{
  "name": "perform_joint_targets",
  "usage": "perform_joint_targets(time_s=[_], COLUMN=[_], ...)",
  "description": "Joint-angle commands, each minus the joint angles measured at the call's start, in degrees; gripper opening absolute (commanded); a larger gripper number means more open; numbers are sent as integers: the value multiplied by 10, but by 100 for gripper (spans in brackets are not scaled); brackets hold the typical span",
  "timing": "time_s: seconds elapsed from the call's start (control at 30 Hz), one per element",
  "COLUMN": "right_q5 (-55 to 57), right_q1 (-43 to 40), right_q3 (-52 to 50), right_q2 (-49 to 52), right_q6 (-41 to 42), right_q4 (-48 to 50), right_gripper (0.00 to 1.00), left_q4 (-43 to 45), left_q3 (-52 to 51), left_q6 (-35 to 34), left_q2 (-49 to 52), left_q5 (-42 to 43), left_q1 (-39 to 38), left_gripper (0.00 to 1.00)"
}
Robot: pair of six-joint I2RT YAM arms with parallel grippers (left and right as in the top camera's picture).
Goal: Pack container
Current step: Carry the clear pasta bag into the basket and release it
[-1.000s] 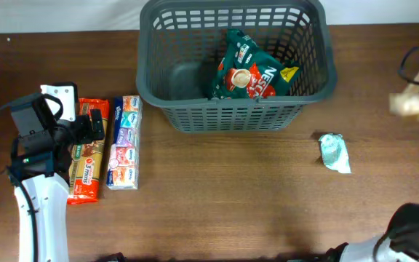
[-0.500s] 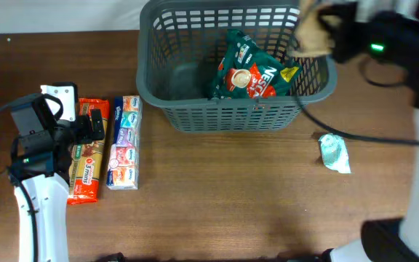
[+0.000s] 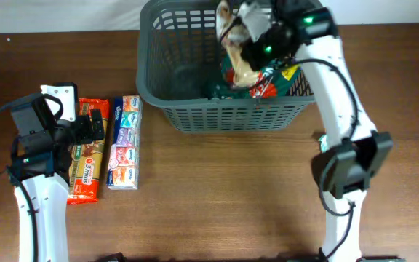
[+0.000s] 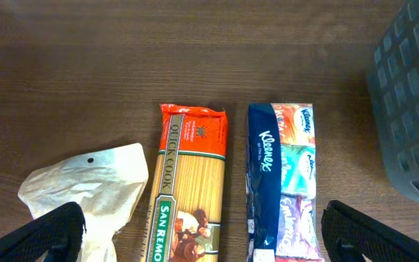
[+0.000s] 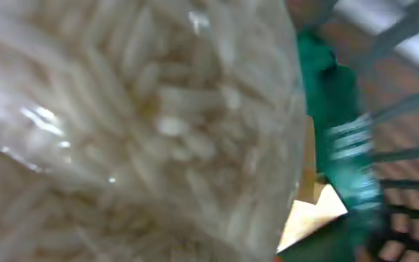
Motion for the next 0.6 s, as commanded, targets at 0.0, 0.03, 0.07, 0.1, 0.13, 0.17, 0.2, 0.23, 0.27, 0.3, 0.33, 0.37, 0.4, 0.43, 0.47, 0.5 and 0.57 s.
perform_joint_targets(time_s=[0.0,0.03,0.07,0.1,0.13,0.17,0.2,0.23,0.27,0.3,0.33,0.37,0.4,0.43,0.47,0.5,0.57], right_q5=[-11,-2,6,17,27,30,30,30,42,48,56,64,76,90,106,134,159], right_q1=[38,45,50,55,60,61,64,64,64,63,61,59,56,52,47,36,15], right_q3=[12,12,12,12,12,12,12,13,14,14,14,14,17,22,27,33,34], right_q2=[-19,-19,-19,-19,-19,-19,-19,-21,-28,-35,-47,-60,-75,-91,-112,-146,-193], right_q6=[-7,-7,-7,-7,-7,-6,-7,-7,-7,-6,-7,-7,-6,-6,-5,9,18], right_q4=[0,1,2,2,2,1,-5,-10,-21,-27,-33,-38,-44,-49,-52,-52,-48], right_gripper=[4,4,4,6,17,34,41,40,42,44,44,44,44,44,45,46,49], left_q4=[1,1,1,1,1,1,1,1,1,1,1,1,1,1,1,1,1], left_q3=[10,10,10,10,10,10,10,10,10,10,10,10,10,10,10,10,10], left_q6=[7,7,7,7,7,7,7,7,7,7,7,7,7,7,7,7,7], left_q2=[3,3,3,3,3,3,3,3,3,3,3,3,3,3,3,3,3], left_q5=[10,10,10,10,10,10,10,10,10,10,10,10,10,10,10,10,10], left_q1=[2,2,2,2,2,2,2,2,2,2,2,2,2,2,2,2,2], left_gripper=[99,99,99,99,99,99,99,99,99,99,99,99,99,99,99,99,99])
